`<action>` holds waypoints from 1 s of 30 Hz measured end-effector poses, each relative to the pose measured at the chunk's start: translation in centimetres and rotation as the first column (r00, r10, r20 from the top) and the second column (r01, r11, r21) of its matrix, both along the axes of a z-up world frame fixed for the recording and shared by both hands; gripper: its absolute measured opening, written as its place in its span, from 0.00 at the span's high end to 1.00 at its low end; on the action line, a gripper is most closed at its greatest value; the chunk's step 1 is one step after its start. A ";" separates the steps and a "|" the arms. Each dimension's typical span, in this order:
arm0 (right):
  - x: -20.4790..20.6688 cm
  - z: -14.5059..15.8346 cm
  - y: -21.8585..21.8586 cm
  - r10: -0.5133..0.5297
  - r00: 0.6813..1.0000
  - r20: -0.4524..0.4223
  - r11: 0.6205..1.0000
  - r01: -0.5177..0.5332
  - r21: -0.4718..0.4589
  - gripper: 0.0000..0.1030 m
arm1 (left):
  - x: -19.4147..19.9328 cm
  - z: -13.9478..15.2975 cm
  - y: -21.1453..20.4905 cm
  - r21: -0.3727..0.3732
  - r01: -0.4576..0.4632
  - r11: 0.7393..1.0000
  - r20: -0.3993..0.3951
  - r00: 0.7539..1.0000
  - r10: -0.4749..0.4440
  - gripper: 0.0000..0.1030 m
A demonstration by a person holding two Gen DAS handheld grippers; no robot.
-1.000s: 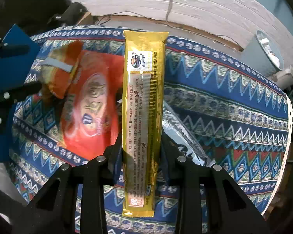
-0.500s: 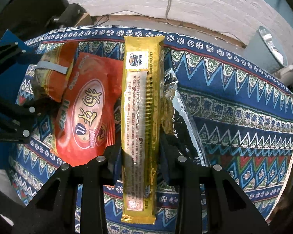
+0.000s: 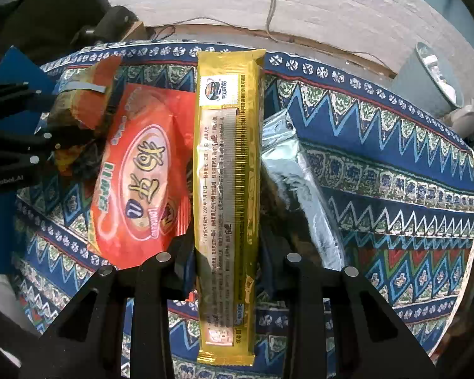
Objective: Organize snacks
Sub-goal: 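Grasp the yellow biscuit pack with the right gripper while the left gripper grasps the striped bag, then carry both snacks over the box and open both grippers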
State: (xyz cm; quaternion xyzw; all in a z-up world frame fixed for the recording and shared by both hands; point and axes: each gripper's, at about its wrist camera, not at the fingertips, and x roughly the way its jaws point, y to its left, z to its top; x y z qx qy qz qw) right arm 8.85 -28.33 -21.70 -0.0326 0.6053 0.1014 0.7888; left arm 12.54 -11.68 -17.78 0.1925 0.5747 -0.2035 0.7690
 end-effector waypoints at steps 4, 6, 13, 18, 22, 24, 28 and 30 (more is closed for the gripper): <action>-1.0 0.9 0.5 0.009 1.000 0.019 1.000 -0.009 0.005 0.70 | -1.6 1.1 0.4 -0.015 -0.031 0.999 0.020 0.999 0.031 0.58; -1.5 1.3 0.3 0.011 1.000 0.026 1.000 -0.012 0.010 0.70 | -2.2 1.4 0.5 -0.012 -0.039 0.999 0.033 0.999 0.039 0.59; -3.3 3.4 0.1 0.019 0.998 0.055 1.000 -0.020 0.017 0.70 | -5.2 4.1 1.4 -0.029 -0.084 0.996 0.079 0.993 0.086 0.59; -4.3 4.9 0.6 0.022 0.997 0.074 0.999 -0.024 0.027 0.70 | -7.4 6.1 1.9 -0.041 -0.112 0.993 0.104 0.988 0.115 0.59; -5.1 6.2 1.1 0.025 0.996 0.089 0.999 -0.029 0.045 0.70 | -9.2 8.4 2.3 -0.056 -0.140 0.989 0.158 0.976 0.147 0.59; -5.4 6.7 1.6 0.032 0.995 0.093 0.998 -0.036 0.050 0.70 | -9.8 9.4 2.5 -0.073 -0.154 0.985 0.172 0.971 0.165 0.59; -6.2 7.9 2.7 0.044 0.993 0.106 0.997 -0.050 0.055 0.70 | -11.5 11.7 3.4 -0.095 -0.178 0.979 0.223 0.955 0.195 0.59; -6.6 8.6 3.4 0.055 0.992 0.114 0.996 -0.062 0.062 0.70 | -12.1 12.5 4.4 -0.112 -0.206 0.972 0.242 0.943 0.228 0.59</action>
